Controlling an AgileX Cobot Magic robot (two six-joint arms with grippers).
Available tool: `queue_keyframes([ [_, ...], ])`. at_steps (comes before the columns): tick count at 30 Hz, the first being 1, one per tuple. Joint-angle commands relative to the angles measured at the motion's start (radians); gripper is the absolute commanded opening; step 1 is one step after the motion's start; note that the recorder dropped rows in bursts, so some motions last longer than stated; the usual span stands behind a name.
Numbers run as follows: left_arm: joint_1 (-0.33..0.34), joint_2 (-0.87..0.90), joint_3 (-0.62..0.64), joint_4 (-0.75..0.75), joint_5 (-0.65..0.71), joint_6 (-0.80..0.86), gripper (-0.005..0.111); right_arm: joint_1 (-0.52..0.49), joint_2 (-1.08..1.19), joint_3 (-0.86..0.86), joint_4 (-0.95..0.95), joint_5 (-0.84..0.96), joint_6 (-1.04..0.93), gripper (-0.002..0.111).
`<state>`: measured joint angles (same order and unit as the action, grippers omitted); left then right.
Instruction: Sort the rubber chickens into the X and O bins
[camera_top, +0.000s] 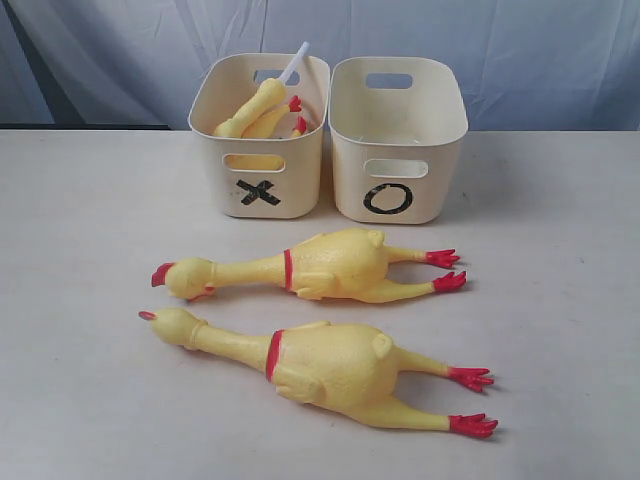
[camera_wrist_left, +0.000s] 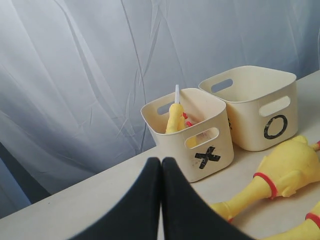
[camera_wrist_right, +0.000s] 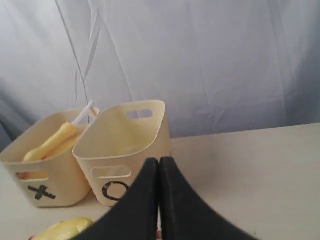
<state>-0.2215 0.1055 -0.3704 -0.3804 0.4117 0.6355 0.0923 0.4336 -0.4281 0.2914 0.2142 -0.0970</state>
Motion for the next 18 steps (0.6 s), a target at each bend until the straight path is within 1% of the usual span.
queue_keyframes([
  [1,0.002,-0.006,0.003,-0.011,0.003,-0.011,0.0,0.081,0.171,-0.121,-0.01,0.078,-0.167,0.0],
  [7,0.002,-0.006,0.003,-0.011,0.003,-0.011,0.0,0.201,0.363,-0.252,-0.01,0.215,-0.304,0.0],
  [12,0.002,-0.006,0.003,-0.011,0.005,-0.011,0.0,0.323,0.528,-0.357,-0.01,0.3,-0.406,0.0],
  [18,0.002,-0.006,0.003,-0.011,0.005,-0.011,0.0,0.44,0.696,-0.431,-0.01,0.369,-0.407,0.0],
])
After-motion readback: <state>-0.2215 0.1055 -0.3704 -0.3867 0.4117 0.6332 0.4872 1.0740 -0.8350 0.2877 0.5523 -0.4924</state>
